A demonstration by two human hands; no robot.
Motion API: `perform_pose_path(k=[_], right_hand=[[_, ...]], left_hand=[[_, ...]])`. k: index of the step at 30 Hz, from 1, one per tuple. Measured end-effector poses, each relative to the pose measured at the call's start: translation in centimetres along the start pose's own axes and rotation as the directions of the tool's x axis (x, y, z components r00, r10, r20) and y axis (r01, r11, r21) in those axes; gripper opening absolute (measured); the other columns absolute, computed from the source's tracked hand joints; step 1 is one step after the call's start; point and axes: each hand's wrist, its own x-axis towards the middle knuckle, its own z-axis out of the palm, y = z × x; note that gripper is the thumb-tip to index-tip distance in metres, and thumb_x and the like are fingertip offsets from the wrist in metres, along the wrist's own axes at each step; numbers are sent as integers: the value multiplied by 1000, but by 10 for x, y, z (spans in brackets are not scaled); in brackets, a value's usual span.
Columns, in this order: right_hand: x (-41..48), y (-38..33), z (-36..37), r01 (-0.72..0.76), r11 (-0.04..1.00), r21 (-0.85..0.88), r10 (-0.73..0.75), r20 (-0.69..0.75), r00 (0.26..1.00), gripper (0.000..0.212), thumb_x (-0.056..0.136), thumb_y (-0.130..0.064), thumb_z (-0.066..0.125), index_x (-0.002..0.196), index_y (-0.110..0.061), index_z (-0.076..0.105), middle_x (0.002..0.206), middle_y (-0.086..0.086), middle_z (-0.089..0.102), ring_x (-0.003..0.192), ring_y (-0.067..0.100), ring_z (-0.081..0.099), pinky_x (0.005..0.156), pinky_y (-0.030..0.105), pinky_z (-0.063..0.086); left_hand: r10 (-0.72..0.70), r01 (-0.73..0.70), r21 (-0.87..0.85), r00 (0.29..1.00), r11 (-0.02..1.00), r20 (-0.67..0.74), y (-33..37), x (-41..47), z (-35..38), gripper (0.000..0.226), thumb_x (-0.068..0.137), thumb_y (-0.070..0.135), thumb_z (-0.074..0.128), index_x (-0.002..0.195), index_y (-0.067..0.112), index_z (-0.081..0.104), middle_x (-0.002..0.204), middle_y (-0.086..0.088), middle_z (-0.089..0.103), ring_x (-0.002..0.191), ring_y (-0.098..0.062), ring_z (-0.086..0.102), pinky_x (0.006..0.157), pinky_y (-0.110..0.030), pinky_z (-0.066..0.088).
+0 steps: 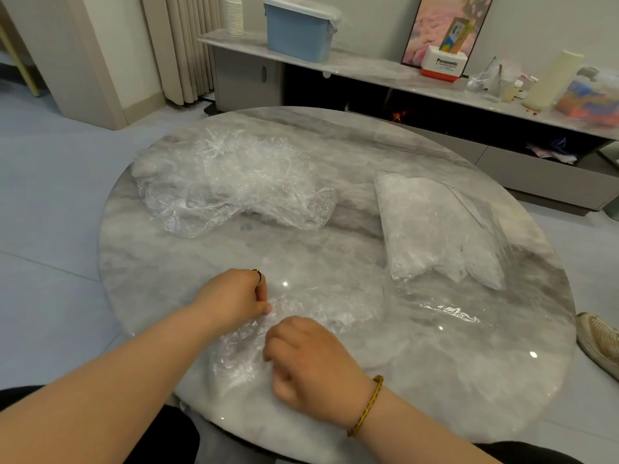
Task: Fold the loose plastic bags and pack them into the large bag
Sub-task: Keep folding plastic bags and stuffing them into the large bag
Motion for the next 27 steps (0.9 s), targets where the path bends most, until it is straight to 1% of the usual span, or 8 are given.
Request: perform_pose_path(k=[5, 9, 14, 16, 18, 20, 23, 27], right_hand=[[-7, -5, 5, 4, 995, -100, 8, 120, 993, 44, 71, -51, 39, 103, -22, 46, 91, -6, 62, 82, 12, 58, 70, 20, 44], [-4, -1, 4, -23, 993, -119, 32, 74, 997, 30, 65, -28, 39, 76, -19, 65, 76, -6, 65, 67, 13, 62, 48, 17, 46], [-6, 2, 3, -291, 930, 225, 297, 5, 955, 7, 72, -20, 45, 70, -16, 50, 61, -1, 50, 58, 9, 43, 52, 20, 36], [-4, 0, -1, -466, 782, 414, 479, 79, 874, 24, 72, -33, 41, 66, -11, 50, 60, 2, 45, 60, 9, 40, 56, 24, 33], [-1, 0, -6, -571, 591, 570, 633, 111, 766, 35, 66, -42, 40, 63, -10, 52, 62, 12, 52, 60, 9, 43, 58, 27, 37], [3, 2, -11, -616, 445, 650, 742, 117, 660, 29, 62, -44, 45, 61, -17, 53, 68, 21, 59, 63, 13, 48, 61, 30, 41], [9, 6, -19, -664, 295, 687, 843, 140, 520, 17, 76, -25, 57, 62, -18, 51, 67, 17, 55, 66, 17, 50, 63, 31, 42], [10, 19, -21, -681, 144, 718, 919, 158, 362, 25, 91, -14, 53, 68, -9, 46, 64, 11, 46, 56, 20, 50, 58, 39, 49]], left_hand=[[-54, 60, -52, 993, 997, 104, -5, -7, -5, 26, 83, 10, 56, 66, 23, 41, 58, 6, 48, 38, -4, 46, 39, -11, 35], [-18, 16, 67, 999, 998, 37, -10, -15, -11, 28, 83, 14, 53, 66, 30, 36, 65, 10, 46, 61, -9, 46, 52, -16, 32], [177, -197, -268, 980, 943, -94, -12, -22, -19, 50, 77, -6, 44, 69, 43, 50, 88, 21, 47, 86, 3, 45, 75, -3, 32], [250, -247, -378, 967, 892, -41, -6, -27, -20, 47, 68, 5, 39, 72, 47, 59, 104, 31, 44, 105, 14, 38, 83, 7, 23], [300, -238, -383, 948, 893, 110, -7, -28, -15, 44, 67, 8, 42, 97, 34, 62, 113, 25, 46, 113, 10, 37, 86, 9, 22], [276, -183, -321, 922, 929, 273, -11, -30, -10, 55, 70, 7, 49, 122, 23, 53, 123, 12, 53, 114, -4, 50, 91, -7, 40], [253, -150, -323, 917, 935, 307, -11, -34, -9, 52, 57, 21, 48, 106, 37, 51, 112, 4, 62, 103, -18, 60, 90, -35, 48], [238, -136, -379, 942, 915, 237, -3, -33, 0, 34, 64, 38, 62, 96, 35, 51, 102, 15, 61, 100, -3, 59, 90, -16, 44]])
